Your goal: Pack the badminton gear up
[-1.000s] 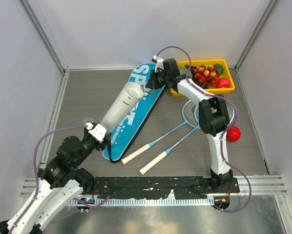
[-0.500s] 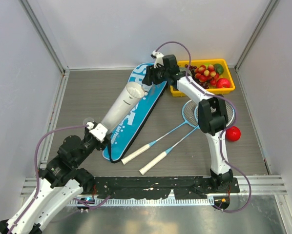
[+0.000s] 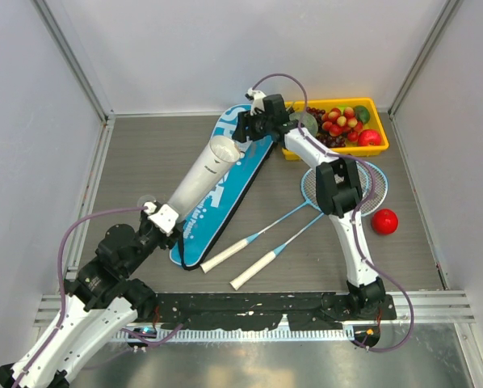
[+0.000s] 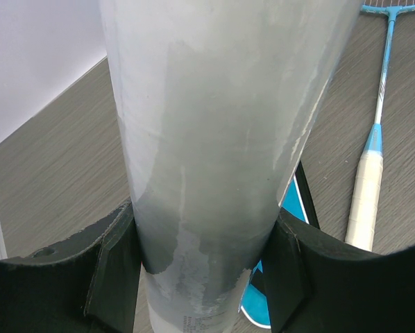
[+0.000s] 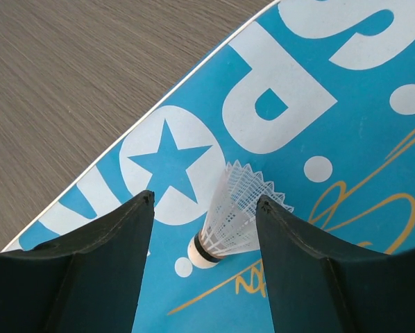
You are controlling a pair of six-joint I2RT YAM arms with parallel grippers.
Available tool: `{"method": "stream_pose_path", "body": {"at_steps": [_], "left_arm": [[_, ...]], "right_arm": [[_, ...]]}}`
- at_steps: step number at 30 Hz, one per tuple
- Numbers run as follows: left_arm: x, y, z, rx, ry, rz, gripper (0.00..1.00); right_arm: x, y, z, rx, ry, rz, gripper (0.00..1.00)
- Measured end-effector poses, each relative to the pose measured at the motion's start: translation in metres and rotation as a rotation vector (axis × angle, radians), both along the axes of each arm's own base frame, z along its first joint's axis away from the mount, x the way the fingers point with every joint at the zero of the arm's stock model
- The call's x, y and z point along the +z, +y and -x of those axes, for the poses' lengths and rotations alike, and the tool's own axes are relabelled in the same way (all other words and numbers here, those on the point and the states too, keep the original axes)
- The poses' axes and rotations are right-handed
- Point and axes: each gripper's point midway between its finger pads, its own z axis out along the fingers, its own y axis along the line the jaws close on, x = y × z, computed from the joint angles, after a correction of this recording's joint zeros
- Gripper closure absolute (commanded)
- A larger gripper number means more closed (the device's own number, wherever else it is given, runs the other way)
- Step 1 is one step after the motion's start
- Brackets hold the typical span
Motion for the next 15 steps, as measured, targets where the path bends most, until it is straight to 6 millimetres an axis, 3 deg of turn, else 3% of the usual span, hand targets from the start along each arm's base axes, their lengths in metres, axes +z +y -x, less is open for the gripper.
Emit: {"method": "stream_pose_path", "body": {"at_steps": [5,15], "left_arm": [[0.0,0.0,0.0,0.0,0.0,0.0,0.82],[0.0,0.0,0.0,0.0,0.0,0.0,0.82]], "right_arm": [[-0.012,0.002,0.002,0.017,0.022,0.001,0.34],[-0.013,0.007,0.011,0.081,0.03,-0.008,0.46]]}}
